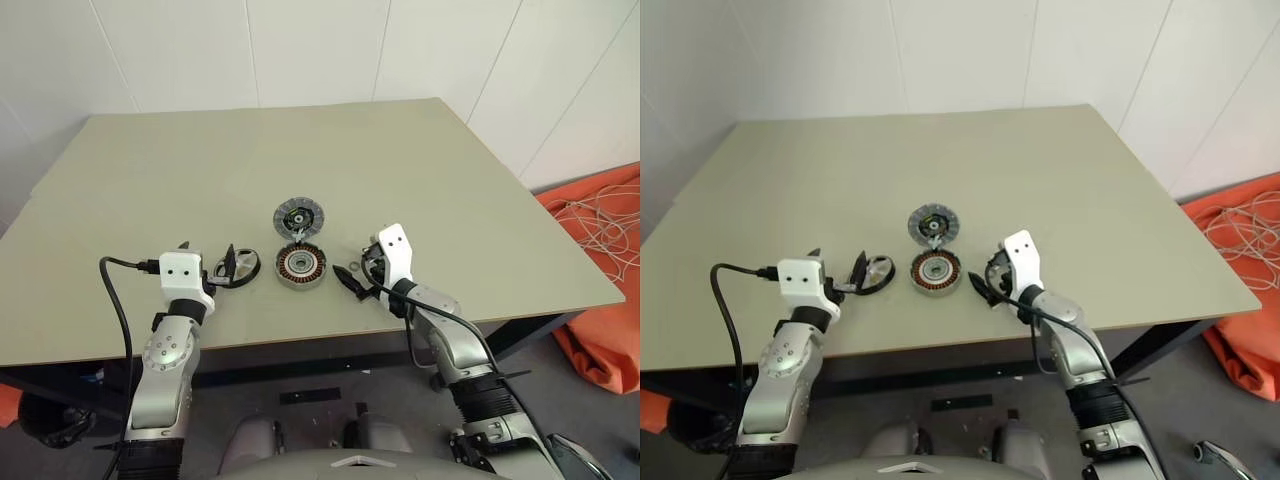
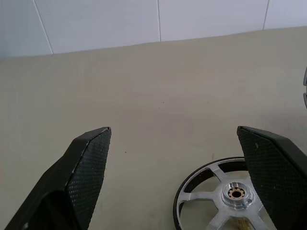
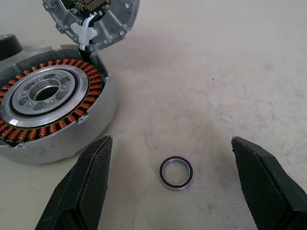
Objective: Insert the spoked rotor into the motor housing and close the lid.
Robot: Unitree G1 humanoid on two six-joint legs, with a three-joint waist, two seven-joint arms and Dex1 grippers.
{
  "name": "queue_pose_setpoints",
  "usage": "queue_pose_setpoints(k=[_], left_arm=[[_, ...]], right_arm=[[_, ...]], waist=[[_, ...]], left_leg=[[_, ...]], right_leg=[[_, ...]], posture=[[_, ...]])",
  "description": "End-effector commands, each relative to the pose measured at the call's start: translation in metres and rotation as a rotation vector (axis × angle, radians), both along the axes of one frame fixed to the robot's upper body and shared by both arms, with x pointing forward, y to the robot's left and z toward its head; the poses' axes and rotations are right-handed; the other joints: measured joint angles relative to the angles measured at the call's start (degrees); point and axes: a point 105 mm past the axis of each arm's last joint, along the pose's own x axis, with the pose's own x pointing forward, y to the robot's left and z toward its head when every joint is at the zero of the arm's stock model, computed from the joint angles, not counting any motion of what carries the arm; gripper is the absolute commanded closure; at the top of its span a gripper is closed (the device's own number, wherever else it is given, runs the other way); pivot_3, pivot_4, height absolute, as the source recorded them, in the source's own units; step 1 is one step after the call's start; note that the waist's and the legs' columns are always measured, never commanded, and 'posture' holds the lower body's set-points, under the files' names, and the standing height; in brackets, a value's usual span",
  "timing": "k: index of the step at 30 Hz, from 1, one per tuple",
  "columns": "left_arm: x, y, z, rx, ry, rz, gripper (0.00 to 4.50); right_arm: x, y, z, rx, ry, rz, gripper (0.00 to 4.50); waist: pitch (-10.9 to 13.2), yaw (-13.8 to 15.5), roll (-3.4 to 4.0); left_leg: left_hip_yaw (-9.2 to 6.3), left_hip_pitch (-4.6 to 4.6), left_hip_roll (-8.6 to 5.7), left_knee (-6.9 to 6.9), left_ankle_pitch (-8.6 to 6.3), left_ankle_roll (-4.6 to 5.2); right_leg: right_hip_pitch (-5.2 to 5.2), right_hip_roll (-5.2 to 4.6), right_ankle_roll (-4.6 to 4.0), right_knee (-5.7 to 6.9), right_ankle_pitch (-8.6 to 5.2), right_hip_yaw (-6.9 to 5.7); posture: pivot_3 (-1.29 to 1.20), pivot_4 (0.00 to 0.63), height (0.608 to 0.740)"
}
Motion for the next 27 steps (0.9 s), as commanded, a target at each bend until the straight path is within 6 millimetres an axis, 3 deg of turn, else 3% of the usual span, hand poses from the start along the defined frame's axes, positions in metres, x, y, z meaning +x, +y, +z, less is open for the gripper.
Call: queue_pose_setpoints(k=[1, 6, 8, 19, 24, 27], left_arm=[[0.0, -0.004, 0.016, 0.006, -0.061, -0.008, 0.03], [0.001, -0.006, 0.016, 0.002, -0.063, -0.007, 0.03], [0.001, -0.006, 0.016, 0.001, -0.063, -0.004, 0.0], [0.0, -0.005, 0.016, 0.003, -0.064, 0.005, 0.0], [-0.001, -0.003, 0.015, 0.004, -0.062, 0.011, 0.0], [-0.001, -0.002, 0.016, 0.007, -0.064, 0.014, 0.0]], right_arm=[[0.005, -0.003, 0.008, -0.006, -0.021, -0.006, 0.0], [0.005, -0.008, 0.005, -0.023, -0.006, -0.016, 0.0], [0.005, -0.008, 0.003, -0.031, 0.001, -0.014, 0.4], [0.009, -0.008, 0.003, -0.046, 0.006, -0.02, 3.91], [0.01, -0.008, 0.004, -0.052, -0.001, -0.018, 3.92], [0.009, 0.002, 0.016, -0.031, -0.04, 0.033, 3.92]], waist=[[0.0, 0.0, 0.0], [0.0, 0.0, 0.0], [0.0, 0.0, 0.0], [0.0, 0.0, 0.0], [0.0, 0.0, 0.0], [0.0, 0.0, 0.0]], left_leg=[[0.0, 0.0, 0.0, 0.0, 0.0, 0.0], [0.0, 0.0, 0.0, 0.0, 0.0, 0.0], [0.0, 0.01, 0.0, 0.0, 0.0, 0.0], [0.0, 0.02, 0.0, 0.0, 0.0, 0.0], [0.0, 0.04, 0.01, 0.0, 0.01, -0.02], [0.0, 0.04, 0.0, 0.0, 0.02, -0.02]], right_leg=[[0.0, 0.0, 0.0, 0.0, 0.0, 0.0], [0.0, 0.0, 0.0, 0.0, 0.0, 0.0], [0.0, 0.0, 0.0, 0.0, 0.0, 0.0], [0.01, 0.0, 0.0, 0.0, 0.0, 0.0], [0.03, 0.0, -0.03, 0.02, 0.02, 0.0], [0.03, 0.0, -0.03, 0.02, 0.02, 0.0]], posture=[[0.0, 0.0, 0.74], [0.0, 0.0, 0.74], [0.0, 0.0, 0.74], [0.0, 0.0, 0.74], [0.0, 0.0, 0.74], [0.0, 0.0, 0.74]])
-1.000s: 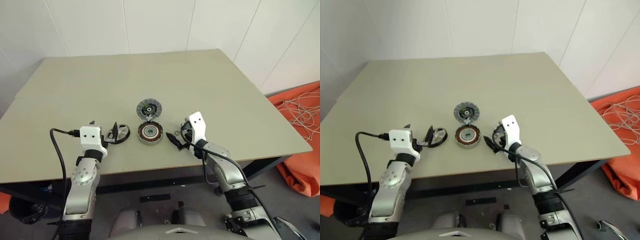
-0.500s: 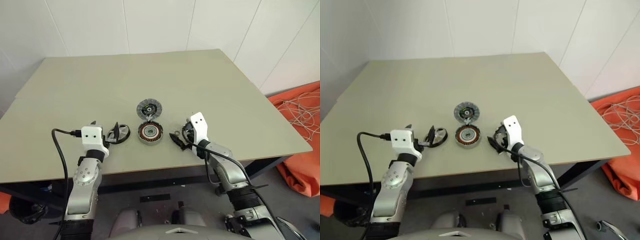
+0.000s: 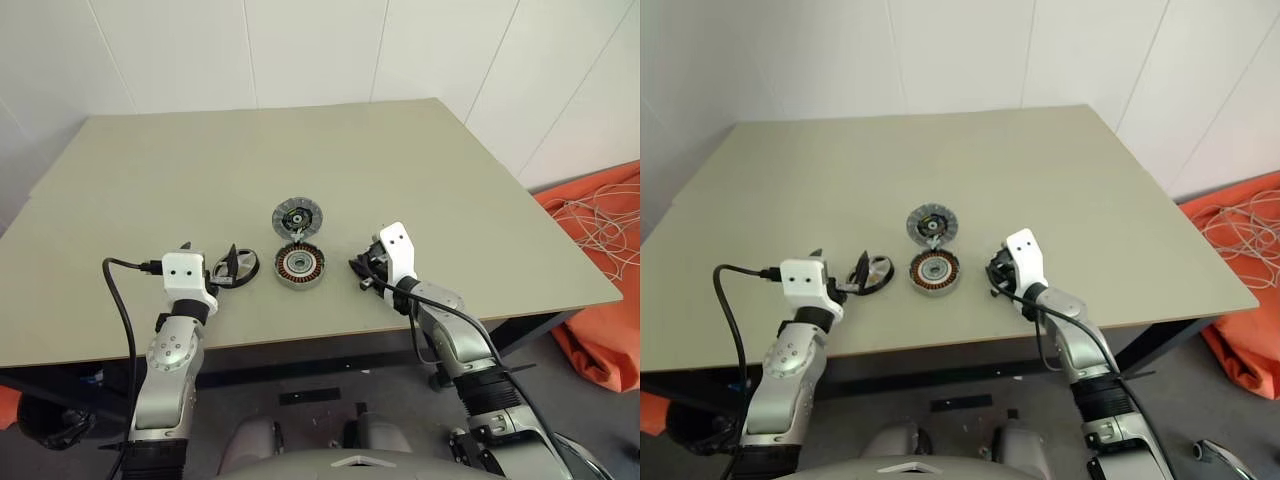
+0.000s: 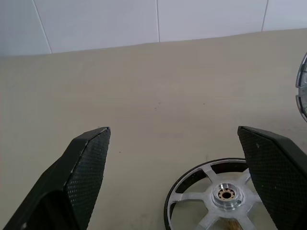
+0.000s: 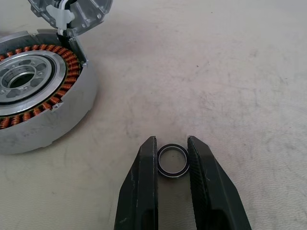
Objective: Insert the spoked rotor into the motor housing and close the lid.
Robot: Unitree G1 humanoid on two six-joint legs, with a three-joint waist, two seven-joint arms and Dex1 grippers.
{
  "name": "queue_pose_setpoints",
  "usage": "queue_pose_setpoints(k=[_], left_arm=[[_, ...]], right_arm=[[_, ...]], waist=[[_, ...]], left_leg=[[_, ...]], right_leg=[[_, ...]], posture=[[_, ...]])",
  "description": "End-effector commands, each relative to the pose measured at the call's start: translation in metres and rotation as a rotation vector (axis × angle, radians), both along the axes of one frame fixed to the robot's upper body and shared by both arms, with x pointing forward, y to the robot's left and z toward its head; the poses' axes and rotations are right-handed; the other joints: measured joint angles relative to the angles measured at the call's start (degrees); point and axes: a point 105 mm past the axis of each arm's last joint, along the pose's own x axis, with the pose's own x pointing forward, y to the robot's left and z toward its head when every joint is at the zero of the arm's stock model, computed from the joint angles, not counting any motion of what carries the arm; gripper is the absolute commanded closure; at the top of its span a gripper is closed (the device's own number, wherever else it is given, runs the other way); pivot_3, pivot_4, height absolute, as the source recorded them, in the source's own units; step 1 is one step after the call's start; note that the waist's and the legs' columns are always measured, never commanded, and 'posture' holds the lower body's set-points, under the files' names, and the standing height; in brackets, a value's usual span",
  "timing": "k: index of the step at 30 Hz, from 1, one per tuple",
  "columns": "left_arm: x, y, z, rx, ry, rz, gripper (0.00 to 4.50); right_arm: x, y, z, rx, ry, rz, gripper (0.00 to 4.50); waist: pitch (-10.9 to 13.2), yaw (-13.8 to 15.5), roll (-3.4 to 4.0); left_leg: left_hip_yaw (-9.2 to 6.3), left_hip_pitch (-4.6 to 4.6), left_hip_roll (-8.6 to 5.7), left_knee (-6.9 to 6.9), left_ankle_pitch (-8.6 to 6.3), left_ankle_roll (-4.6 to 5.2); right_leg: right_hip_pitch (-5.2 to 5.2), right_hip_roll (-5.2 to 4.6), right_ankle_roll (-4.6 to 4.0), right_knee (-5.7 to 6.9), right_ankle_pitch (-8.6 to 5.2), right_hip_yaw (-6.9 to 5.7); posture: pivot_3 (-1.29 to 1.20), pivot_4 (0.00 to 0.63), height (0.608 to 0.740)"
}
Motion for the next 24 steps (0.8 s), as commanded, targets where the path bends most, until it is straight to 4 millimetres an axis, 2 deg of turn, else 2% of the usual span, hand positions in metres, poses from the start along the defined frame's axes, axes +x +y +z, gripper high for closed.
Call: queue_pose_setpoints(k=[1, 8, 24], left_arm=[[0.0, 0.001, 0.016, 0.018, -0.062, 0.006, 0.0], [0.0, 0.002, 0.016, 0.02, -0.062, 0.009, 0.0], [-0.002, 0.005, 0.013, 0.015, -0.057, 0.033, 0.0]], right_arm=[[0.002, 0.015, 0.026, 0.023, -0.092, 0.082, 3.92], [0.005, 0.039, 0.052, 0.042, -0.166, 0.161, 3.92], [-0.002, 0.078, 0.05, 0.059, -0.134, 0.315, 3.92]], waist=[[0.0, 0.0, 0.0], [0.0, 0.0, 0.0], [0.0, 0.0, 0.0]], left_leg=[[0.0, 0.0, 0.0, 0.0, 0.0, 0.0], [0.0, -0.04, 0.01, -0.01, 0.0, 0.02], [0.0, -0.06, 0.01, -0.01, -0.01, 0.01]], right_leg=[[0.0, 0.0, 0.0, 0.0, 0.0, 0.0], [-0.05, 0.0, 0.0, 0.0, 0.0, -0.01], [-0.05, 0.0, 0.0, -0.01, 0.0, -0.01]], posture=[[0.0, 0.0, 0.74], [0.0, 0.0, 0.74], [0.0, 0.0, 0.74]])
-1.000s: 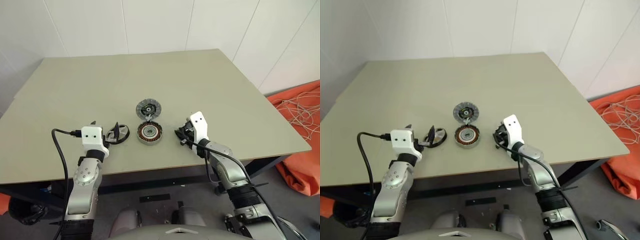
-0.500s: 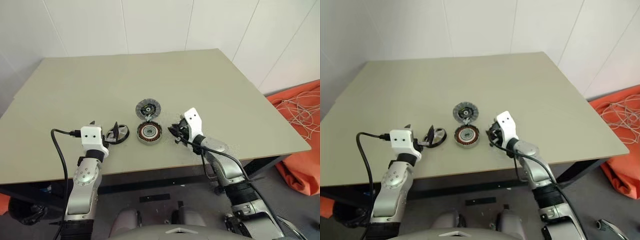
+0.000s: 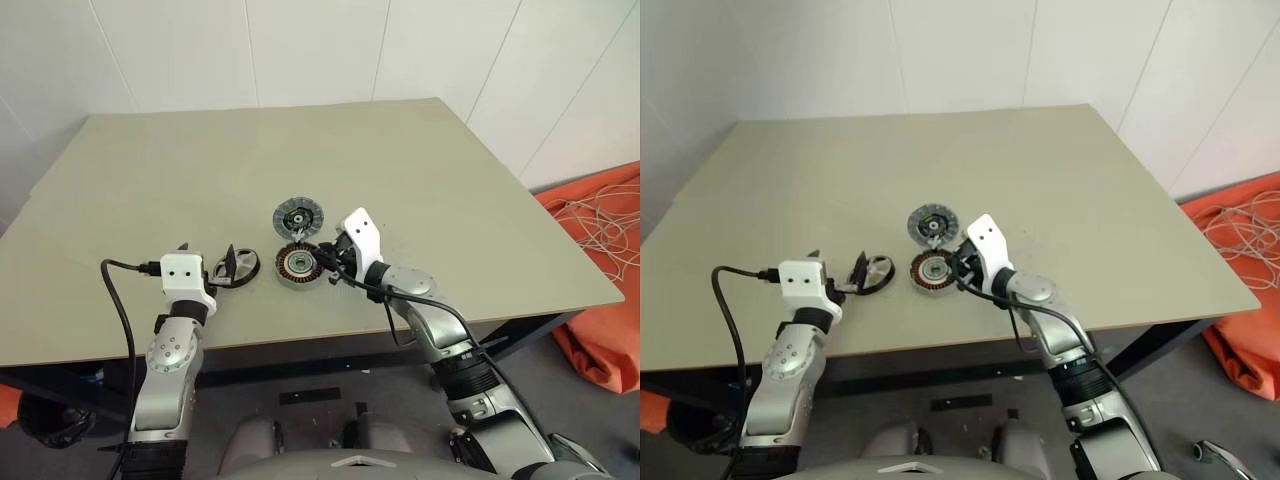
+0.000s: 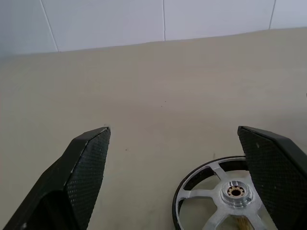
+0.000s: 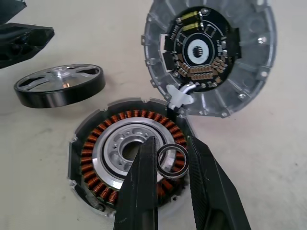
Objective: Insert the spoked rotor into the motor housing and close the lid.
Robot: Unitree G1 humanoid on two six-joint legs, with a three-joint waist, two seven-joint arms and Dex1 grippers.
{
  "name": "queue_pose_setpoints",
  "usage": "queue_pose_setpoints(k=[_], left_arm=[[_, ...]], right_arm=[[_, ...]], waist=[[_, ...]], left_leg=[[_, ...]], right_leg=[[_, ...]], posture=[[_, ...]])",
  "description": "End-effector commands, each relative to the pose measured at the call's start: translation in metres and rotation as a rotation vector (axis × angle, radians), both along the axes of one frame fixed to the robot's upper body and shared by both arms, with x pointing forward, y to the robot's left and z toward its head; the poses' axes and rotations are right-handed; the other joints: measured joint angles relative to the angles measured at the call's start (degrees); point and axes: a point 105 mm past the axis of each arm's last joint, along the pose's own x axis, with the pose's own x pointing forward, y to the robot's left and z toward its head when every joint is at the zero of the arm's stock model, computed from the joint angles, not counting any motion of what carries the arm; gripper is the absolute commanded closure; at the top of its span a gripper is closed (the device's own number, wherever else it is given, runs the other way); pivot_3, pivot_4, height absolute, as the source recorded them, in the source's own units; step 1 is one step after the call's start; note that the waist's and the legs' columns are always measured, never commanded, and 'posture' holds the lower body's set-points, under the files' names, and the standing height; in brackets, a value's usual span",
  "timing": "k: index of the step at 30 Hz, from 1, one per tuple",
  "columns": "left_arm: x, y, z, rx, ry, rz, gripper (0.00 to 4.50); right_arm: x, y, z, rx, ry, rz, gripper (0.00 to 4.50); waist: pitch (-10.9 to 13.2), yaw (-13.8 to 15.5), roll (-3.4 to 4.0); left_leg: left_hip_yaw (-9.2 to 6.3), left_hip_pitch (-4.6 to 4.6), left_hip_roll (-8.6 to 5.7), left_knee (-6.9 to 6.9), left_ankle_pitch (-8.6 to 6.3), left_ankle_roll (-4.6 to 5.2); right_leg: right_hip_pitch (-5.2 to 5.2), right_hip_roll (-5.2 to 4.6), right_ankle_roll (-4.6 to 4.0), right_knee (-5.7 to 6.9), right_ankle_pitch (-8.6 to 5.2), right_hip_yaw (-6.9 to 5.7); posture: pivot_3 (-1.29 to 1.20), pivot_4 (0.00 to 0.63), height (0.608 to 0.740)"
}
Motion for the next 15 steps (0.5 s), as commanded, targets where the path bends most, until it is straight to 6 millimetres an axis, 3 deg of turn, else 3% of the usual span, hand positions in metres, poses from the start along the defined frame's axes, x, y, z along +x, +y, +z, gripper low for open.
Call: queue_pose_setpoints(k=[1, 15], left_arm=[[-0.001, 0.002, 0.014, 0.01, -0.061, 0.012, 0.0], [-0.004, 0.004, 0.013, 0.006, -0.06, 0.031, 0.0]], right_arm=[[0.001, 0.012, 0.013, 0.015, -0.039, 0.047, 3.92], [0.001, 0.026, 0.006, 0.003, -0.015, 0.104, 3.92]], waist=[[0.0, 0.0, 0.0], [0.0, 0.0, -0.01]], left_leg=[[0.0, 0.0, 0.0, 0.0, 0.0, 0.0], [0.0, 0.0, 0.0, 0.0, 0.0, 0.0]], right_leg=[[0.0, 0.0, 0.0, 0.0, 0.0, 0.0], [0.0, 0.0, 0.0, 0.0, 0.0, 0.0]], posture=[[0.0, 0.0, 0.74], [0.0, 0.0, 0.74]])
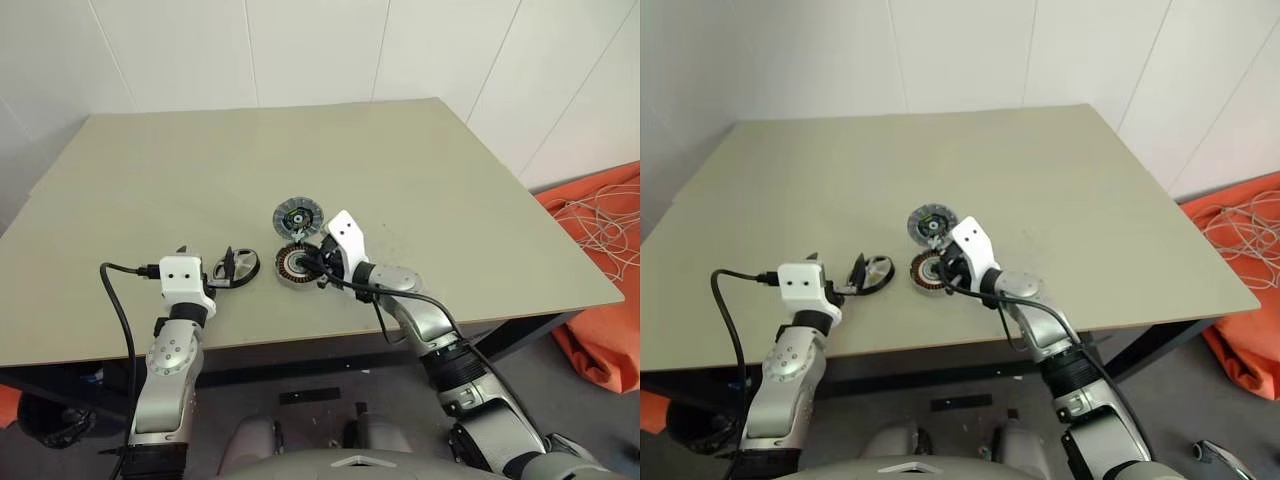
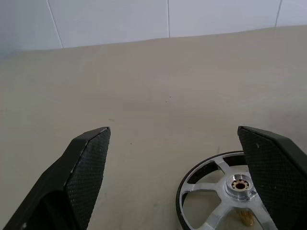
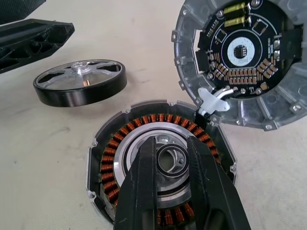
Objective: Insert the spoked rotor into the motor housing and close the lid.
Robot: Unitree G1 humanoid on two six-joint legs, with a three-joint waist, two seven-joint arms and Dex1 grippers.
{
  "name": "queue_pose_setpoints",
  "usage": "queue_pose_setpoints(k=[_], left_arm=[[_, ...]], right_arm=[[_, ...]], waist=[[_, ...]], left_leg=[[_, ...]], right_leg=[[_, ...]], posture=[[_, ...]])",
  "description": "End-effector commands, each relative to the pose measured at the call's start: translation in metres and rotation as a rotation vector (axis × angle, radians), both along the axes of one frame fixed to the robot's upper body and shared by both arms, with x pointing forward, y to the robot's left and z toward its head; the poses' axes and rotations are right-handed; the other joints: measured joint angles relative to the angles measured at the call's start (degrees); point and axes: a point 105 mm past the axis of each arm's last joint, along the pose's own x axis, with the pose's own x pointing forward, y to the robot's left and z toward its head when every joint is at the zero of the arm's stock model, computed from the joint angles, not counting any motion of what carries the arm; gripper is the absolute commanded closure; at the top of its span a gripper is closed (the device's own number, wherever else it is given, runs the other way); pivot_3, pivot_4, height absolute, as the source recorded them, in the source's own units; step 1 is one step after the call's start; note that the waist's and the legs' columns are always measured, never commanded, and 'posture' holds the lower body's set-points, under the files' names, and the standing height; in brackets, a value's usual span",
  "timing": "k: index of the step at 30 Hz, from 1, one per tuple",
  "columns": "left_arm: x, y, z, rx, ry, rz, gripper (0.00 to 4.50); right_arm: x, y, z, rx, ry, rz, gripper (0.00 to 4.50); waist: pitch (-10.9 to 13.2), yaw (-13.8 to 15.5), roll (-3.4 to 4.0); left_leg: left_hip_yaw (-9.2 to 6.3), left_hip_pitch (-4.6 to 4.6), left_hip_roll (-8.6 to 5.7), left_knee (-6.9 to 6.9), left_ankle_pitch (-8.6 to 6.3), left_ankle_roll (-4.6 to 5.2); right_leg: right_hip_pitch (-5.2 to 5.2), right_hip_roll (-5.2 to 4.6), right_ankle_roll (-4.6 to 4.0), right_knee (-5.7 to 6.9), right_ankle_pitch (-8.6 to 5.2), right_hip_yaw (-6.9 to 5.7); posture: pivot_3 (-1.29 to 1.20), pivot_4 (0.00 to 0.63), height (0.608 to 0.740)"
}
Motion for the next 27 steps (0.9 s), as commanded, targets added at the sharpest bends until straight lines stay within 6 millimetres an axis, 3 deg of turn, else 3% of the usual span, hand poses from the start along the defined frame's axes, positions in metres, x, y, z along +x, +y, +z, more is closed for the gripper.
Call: queue_pose_setpoints(k=[1, 17, 24, 27], left_arm=[[-0.0018, 0.0023, 0.0158, 0.01, -0.066, 0.013, 0.0], [-0.0039, 0.0032, 0.0154, 0.009, -0.065, 0.02, 0.0], [-0.0029, 0.0016, 0.0148, 0.006, -0.063, 0.015, 0.0], [-0.0024, 0.001, 0.0142, 0.004, -0.061, 0.012, 0.0]], right_arm=[[0.0014, 0.0087, 0.0109, 0.012, -0.045, 0.032, 3.92], [0.0065, 0.0125, 0.0084, 0.013, -0.041, 0.024, 3.92], [0.0081, 0.0081, 0.0123, 0.011, -0.066, 0.011, 1.58], [0.0065, 0.0062, 0.0164, 0.022, -0.069, 0.013, 1.58]], waist=[[0.0, 0.0, 0.0], [0.0, 0.0, 0.0], [0.0, 0.0, 0.0], [0.0, 0.0, 0.0]], left_leg=[[0.0, 0.0, 0.0, 0.0, 0.0, 0.0], [0.0, 0.0, 0.0, 0.0, 0.0, 0.0], [0.0, 0.0, 0.0, 0.0, 0.0, 0.0], [0.0, 0.0, 0.0, 0.0, 0.0, 0.0]], right_leg=[[0.0, 0.0, 0.0, 0.0, 0.0, 0.0], [0.0, 0.0, 0.0, 0.0, 0.0, 0.0], [0.0, 0.0, 0.0, 0.0, 0.0, 0.0], [0.0, 0.0, 0.0, 0.0, 0.0, 0.0]], posture=[[0.0, 0.0, 0.74], [0.0, 0.0, 0.74], [0.0, 0.0, 0.74], [0.0, 0.0, 0.74]])
